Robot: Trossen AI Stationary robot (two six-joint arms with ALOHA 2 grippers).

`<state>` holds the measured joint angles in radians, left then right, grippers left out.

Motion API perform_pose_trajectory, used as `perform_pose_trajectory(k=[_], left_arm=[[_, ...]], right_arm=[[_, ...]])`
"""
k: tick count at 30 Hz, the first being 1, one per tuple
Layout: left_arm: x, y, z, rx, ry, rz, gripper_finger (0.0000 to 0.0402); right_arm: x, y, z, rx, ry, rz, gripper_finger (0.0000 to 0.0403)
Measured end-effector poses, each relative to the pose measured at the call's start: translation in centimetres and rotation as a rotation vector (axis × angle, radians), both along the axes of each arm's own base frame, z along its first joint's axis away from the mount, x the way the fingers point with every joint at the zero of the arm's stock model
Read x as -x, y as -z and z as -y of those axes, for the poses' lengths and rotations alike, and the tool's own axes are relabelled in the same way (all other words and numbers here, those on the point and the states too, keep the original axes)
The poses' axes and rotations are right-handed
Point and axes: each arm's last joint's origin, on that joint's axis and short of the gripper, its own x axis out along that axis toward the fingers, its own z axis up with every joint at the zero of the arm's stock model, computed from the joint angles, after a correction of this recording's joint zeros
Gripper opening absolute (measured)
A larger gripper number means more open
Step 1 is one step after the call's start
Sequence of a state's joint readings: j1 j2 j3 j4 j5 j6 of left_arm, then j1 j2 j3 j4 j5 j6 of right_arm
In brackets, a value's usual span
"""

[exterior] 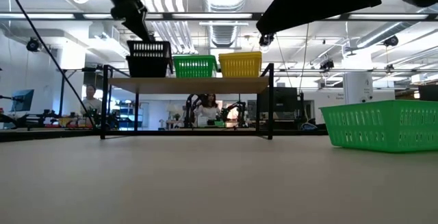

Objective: Stack baskets on shelf by color
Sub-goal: Stack the black bin on top of the black bin on the shelf

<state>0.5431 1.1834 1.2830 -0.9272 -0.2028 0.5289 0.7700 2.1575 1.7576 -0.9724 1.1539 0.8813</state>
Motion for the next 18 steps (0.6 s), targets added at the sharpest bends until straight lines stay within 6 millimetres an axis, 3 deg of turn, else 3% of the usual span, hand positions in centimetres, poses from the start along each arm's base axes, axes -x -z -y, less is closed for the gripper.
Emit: perform_pose_trajectory(k=[5, 12, 18], left_arm=[[0.9, -0.7, 0.7, 0.0, 0.022, 0.038, 0.0039], [1.0, 0.1, 0.8, 0.004, 0.016, 0.015, 0.0106], [0.4, 1.7, 0.2, 0.001, 0.002, -0.067, 0.0104]], right_arm=[[0.8, -1.0, 0.5, -0.058, 0.058, 0.039, 0.0068], [2.2, -1.9, 0.7, -0.103, 0.104, 0.027, 0.0072], [3.1, -2.1, 0.2, -0.121, 0.103, 0.043, 0.0092]])
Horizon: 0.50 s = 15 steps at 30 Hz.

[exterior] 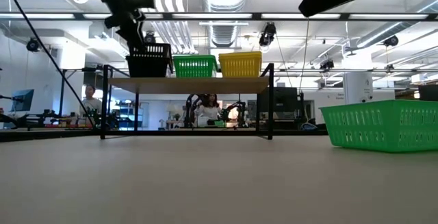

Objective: Stack baskets on shelf by color
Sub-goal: Stack the black bin on top of the black bin on the shelf

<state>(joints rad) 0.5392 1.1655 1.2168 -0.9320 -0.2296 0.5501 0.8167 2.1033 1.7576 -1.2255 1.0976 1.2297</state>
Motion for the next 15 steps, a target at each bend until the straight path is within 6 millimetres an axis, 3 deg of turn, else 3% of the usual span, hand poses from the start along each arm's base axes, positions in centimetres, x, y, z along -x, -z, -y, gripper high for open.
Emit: perform_pose_trajectory(k=[10, 15], left_arm=[[0.18, 0.1, 0.06, -0.052, 0.116, -0.149, 0.0011], [0.34, -0.27, 0.03, -0.088, 0.109, -0.179, 0.0009]], right_arm=[[0.23, 0.01, -0.24, -0.004, -0.007, -0.004, 0.0095], [0.23, 0.01, -0.24, -0.003, -0.007, -0.005, 0.0088]])
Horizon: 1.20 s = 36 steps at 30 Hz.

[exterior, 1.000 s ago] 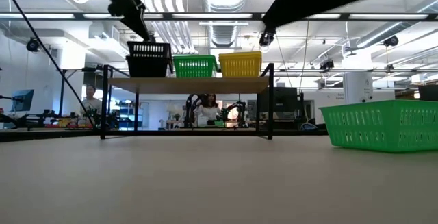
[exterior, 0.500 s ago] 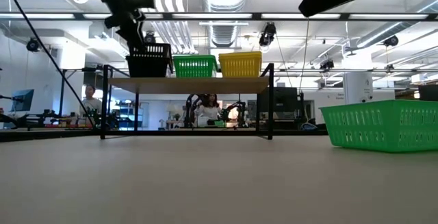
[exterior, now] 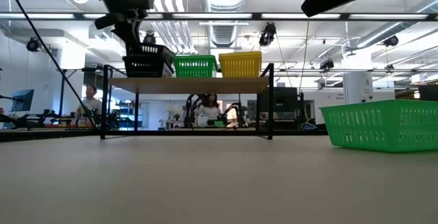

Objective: Stack baskets on shelf by color
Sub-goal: Stack the black bin on top of the black bin on the shelf

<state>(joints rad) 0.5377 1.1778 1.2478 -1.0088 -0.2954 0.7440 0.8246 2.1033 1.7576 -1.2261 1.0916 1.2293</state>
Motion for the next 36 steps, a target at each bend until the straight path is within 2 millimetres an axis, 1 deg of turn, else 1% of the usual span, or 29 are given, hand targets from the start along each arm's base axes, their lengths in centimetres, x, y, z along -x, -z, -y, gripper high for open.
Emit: perform_pose_trajectory(k=[6, 13, 17, 21, 23, 26, 32, 34, 36], left_arm=[[0.0, -0.4, 0.0, 0.005, -0.033, 0.038, 0.0048], [0.0, -1.3, 0.1, 0.032, -0.04, 0.101, 0.0091], [0.0, -2.0, 0.3, 0.066, -0.027, 0.159, 0.0105], [-0.1, -2.5, 0.3, 0.108, -0.029, 0.233, 0.0106], [-0.4, -2.2, 0.0, 0.12, -0.055, 0.27, 0.0102], [-1.0, -1.4, -0.8, 0.121, -0.111, 0.273, 0.0083], [-1.9, 0.0, -1.5, 0.139, -0.126, 0.239, 0.0023], [-2.0, 0.1, -1.5, 0.139, -0.124, 0.236, 0.0007], [-1.9, -0.1, -1.5, 0.137, -0.124, 0.239, 0.0004]], right_arm=[[0.0, 0.0, 0.0, 0.002, -0.001, -0.001, 0.0084], [0.0, 0.0, 0.0, 0.005, -0.004, -0.005, 0.0092], [0.0, 0.0, 0.0, 0.006, -0.005, -0.006, 0.0095], [0.0, 0.0, 0.0, 0.006, -0.004, -0.005, 0.0092], [0.0, 0.0, 0.0, 0.006, -0.005, -0.006, 0.0088], [0.0, 0.0, 0.0, 0.006, -0.005, -0.006, 0.0082], [0.0, 0.0, 0.0, 0.006, -0.005, -0.006, 0.0073], [0.0, 0.0, 0.0, 0.006, -0.004, -0.005, 0.0072], [0.0, 0.0, 0.0, 0.006, -0.005, -0.006, 0.0074]])
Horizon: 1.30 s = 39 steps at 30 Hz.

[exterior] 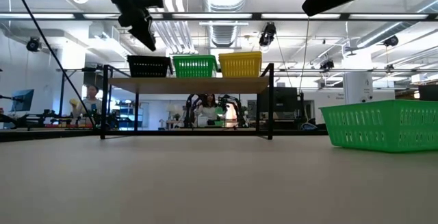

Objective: Stack baskets on shelf by color
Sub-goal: Stack the black bin on top of the black bin on the shelf, then stack the green bin on top of the green bin on the shelf

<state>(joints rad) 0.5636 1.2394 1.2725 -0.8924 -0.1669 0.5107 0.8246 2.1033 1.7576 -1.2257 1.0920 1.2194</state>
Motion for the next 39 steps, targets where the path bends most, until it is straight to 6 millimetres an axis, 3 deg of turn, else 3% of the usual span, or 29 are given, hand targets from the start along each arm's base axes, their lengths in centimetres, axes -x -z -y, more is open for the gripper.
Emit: perform_pose_trajectory(k=[6, 12, 18, 23, 26, 31, 39], left_arm=[[1.2, -1.8, 0.8, -0.039, -0.003, 0.069, 0.0012], [2.8, -2.5, 2.5, -0.023, -0.037, 0.152, 0.0013], [3.7, -1.0, 5.6, 0.051, 0.004, 0.203, 0.0013], [4.0, 1.5, 8.5, 0.132, 0.07, 0.243, 0.0013], [4.0, 3.0, 10.2, 0.138, 0.116, 0.277, 0.0013], [4.2, 5.1, 12.6, 0.126, 0.16, 0.322, 0.0013], [3.9, 7.0, 15.3, 0.187, 0.239, 0.363, 0.0013]], right_arm=[[0.2, -0.1, 0.1, -0.04, 0.03, 0.007, 0.008], [2.0, -1.7, 2.3, -0.199, 0.298, -0.119, 0.009], [2.7, -4.4, 3.4, -0.319, 0.36, -0.207, 0.0149], [1.8, -5.7, 6.3, -0.35, 0.376, -0.217, 0.0205], [0.8, -5.2, 8.4, -0.444, 0.404, -0.244, 0.0226], [-0.7, -2.3, 11.5, -0.6, 0.386, -0.336, 0.0235], [-0.4, 0.0, 14.6, -0.631, 0.497, -0.409, 0.0221]])
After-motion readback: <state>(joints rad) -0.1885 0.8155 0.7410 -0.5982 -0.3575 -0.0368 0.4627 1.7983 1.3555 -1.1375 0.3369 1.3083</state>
